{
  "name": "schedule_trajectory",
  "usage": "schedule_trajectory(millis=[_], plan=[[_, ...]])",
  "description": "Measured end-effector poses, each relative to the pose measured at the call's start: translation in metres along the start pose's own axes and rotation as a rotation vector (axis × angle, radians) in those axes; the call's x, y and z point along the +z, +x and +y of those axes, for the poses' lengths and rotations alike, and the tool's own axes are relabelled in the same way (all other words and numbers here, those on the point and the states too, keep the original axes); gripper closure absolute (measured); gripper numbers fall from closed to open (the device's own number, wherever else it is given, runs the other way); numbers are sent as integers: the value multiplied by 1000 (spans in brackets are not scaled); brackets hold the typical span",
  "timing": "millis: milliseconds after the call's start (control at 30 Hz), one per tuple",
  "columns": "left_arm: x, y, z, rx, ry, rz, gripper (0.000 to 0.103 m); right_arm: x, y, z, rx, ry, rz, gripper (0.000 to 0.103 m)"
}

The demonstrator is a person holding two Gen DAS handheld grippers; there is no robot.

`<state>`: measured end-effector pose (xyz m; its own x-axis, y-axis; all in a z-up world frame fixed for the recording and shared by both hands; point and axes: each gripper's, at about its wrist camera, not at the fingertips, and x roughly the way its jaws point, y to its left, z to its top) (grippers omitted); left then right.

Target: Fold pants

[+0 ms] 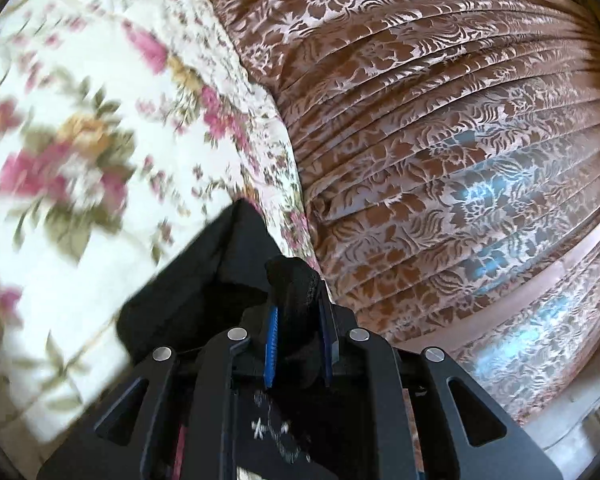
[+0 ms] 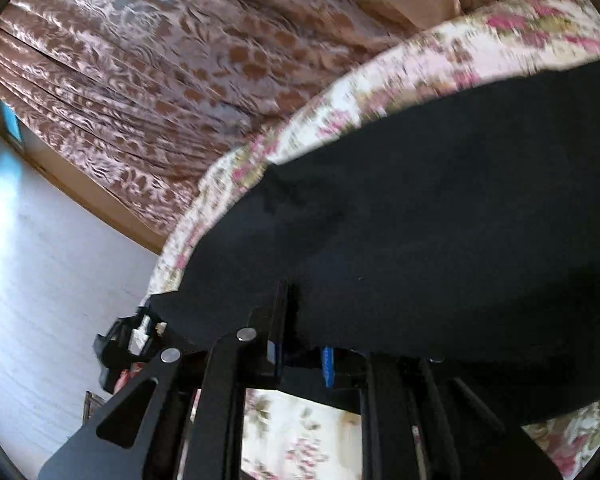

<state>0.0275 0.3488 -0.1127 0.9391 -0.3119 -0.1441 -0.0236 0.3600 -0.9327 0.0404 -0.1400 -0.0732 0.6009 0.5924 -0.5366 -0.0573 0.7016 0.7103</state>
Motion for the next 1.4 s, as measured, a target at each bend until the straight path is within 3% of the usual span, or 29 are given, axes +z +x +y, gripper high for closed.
schedule_trajectory(millis=[33, 67, 133, 167, 267, 400, 567, 733, 867, 1033, 1233, 1400], plan=[[-1, -3, 1, -11, -10, 2, 71, -2, 3, -2, -4, -2, 5, 89], [-2, -6, 2, -18, -13, 1, 55, -3, 6, -4, 1, -6, 6, 88], [-5, -11, -3, -61, -7, 9, 36, -5, 8, -5, 2, -23, -6, 88], [-7, -13, -6, -69, 1, 17, 30, -6, 9, -6, 4, -30, -12, 89], [-9, -13, -16, -63, 31, 53, 23, -10, 11, -12, 9, -26, -18, 90], [-6, -11, -16, -32, -20, 78, 22, -13, 13, -16, 18, -53, -29, 90], [4, -15, -16, 49, -67, 44, 22, -13, 14, -21, 51, -61, -32, 91], [-10, -27, -23, 100, -129, 1, 15, -16, 16, -19, 55, -108, -44, 91], [-16, -31, -25, 132, -162, -5, 15, -15, 16, -20, 72, -102, -45, 91], [-19, -28, -33, 124, -158, 26, 15, -17, 15, -21, 82, -102, -53, 91], [-13, -29, -30, 121, -171, 0, 12, -17, 15, -21, 81, -104, -54, 90], [-22, -15, -20, 98, -231, 86, 12, -17, 15, -21, 81, -105, -54, 90]])
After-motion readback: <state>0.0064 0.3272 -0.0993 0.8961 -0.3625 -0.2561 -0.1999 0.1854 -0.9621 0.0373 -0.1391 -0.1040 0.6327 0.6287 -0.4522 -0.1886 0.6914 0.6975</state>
